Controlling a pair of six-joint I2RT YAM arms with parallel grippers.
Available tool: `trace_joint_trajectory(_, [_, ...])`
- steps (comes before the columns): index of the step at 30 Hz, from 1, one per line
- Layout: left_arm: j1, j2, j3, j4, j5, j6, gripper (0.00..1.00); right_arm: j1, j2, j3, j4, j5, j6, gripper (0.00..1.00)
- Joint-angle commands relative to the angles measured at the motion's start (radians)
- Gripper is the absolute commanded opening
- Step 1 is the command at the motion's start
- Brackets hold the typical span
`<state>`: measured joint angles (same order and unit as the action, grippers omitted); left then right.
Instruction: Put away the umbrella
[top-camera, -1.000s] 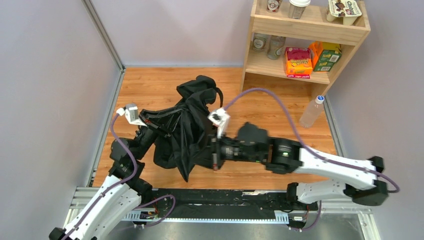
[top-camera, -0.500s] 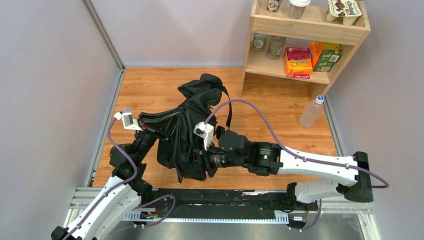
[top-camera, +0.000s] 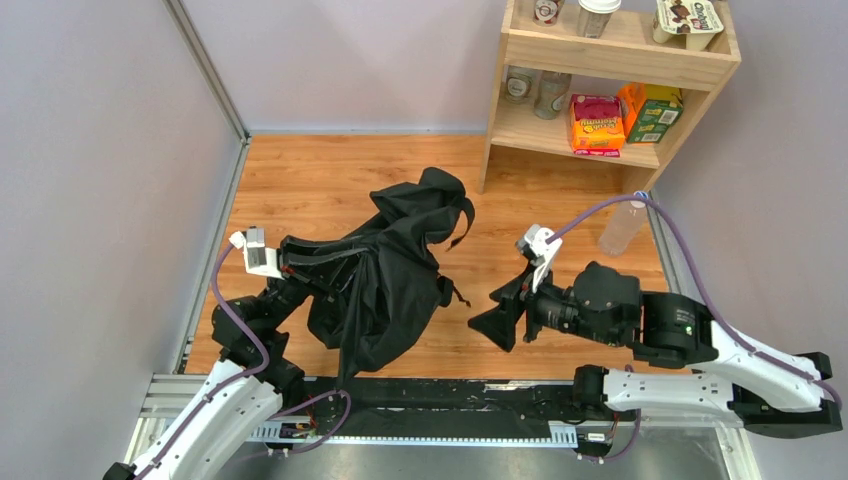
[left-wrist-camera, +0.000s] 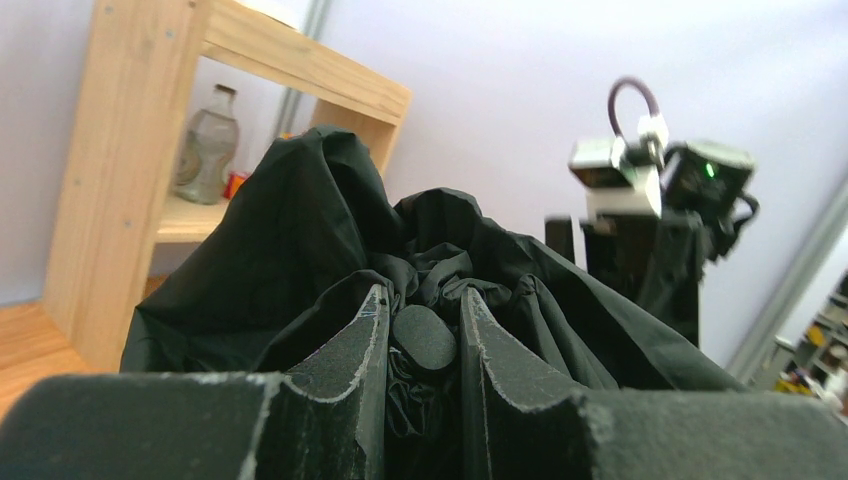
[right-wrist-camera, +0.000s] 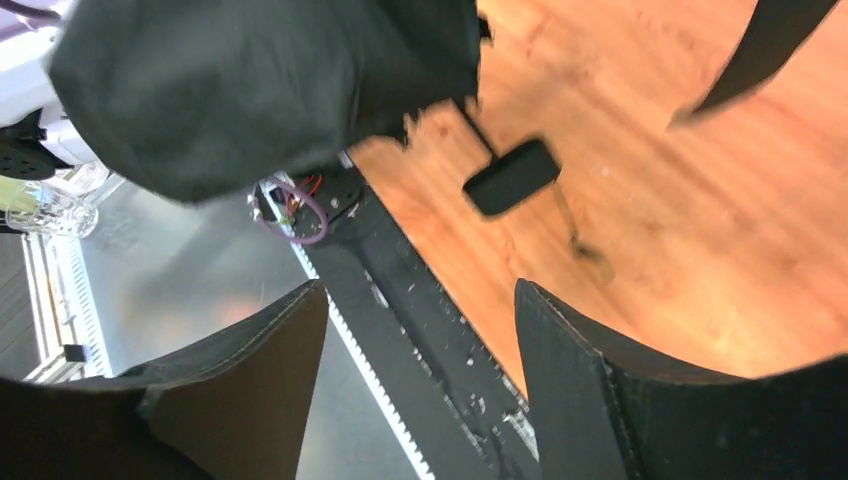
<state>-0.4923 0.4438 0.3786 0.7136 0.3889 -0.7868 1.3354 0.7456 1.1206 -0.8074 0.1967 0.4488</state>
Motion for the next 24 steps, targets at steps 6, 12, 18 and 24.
trace_joint_trajectory(6, [0.003, -0.001, 0.056, 0.09, 0.232, -0.094, 0.0, -0.07, 0.276, 0.373, 0.063, -0.234, -0.251, 0.44])
trace_joint_trajectory(12, [0.003, 0.001, 0.057, 0.141, 0.274, -0.134, 0.0, -0.085, 0.366, 0.404, 0.076, -0.249, -0.28, 0.55])
trace_joint_trajectory(18, [0.001, 0.013, 0.085, 0.152, 0.337, -0.147, 0.0, -0.14, 0.37, 0.384, 0.077, -0.302, -0.274, 0.83])
trace_joint_trajectory(24, [0.001, 0.035, 0.1, 0.181, 0.358, -0.163, 0.0, -0.147, 0.396, 0.369, 0.062, -0.379, -0.291, 1.0])
